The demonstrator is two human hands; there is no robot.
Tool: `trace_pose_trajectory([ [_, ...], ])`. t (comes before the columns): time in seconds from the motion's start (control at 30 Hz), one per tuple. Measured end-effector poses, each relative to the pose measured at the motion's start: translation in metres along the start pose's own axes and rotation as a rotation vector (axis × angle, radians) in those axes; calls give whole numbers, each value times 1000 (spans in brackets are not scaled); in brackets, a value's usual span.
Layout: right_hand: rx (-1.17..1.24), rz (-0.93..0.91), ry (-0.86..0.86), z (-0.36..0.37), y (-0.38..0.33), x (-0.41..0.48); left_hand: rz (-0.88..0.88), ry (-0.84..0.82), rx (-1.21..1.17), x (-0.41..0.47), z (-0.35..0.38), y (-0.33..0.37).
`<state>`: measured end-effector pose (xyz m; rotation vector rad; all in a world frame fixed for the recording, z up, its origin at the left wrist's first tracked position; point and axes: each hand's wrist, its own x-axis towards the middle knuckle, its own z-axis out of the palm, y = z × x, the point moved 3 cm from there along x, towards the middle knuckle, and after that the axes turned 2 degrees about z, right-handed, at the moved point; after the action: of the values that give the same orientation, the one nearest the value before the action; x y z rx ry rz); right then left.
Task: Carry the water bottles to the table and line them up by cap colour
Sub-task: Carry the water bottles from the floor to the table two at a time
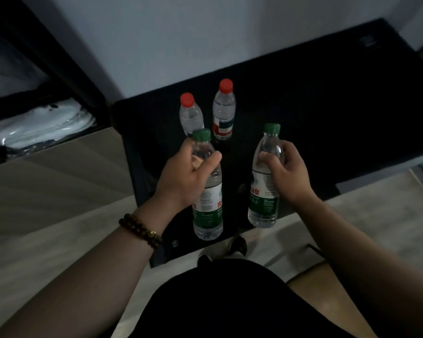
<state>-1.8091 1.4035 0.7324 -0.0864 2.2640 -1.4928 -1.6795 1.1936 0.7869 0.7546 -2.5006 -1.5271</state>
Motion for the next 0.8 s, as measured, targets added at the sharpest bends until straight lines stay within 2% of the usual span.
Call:
trace_pose_trajectory([
  [0.27,-222,-179,-34,-30,-18,3,59,-1,44,-4,13,5],
  [0.5,-233,-252,8,-63,-26,23,88,-8,61,17,56,26],
  [0.8,-288,-311,-109,-129,3,152,8,45,80,102,144,67],
])
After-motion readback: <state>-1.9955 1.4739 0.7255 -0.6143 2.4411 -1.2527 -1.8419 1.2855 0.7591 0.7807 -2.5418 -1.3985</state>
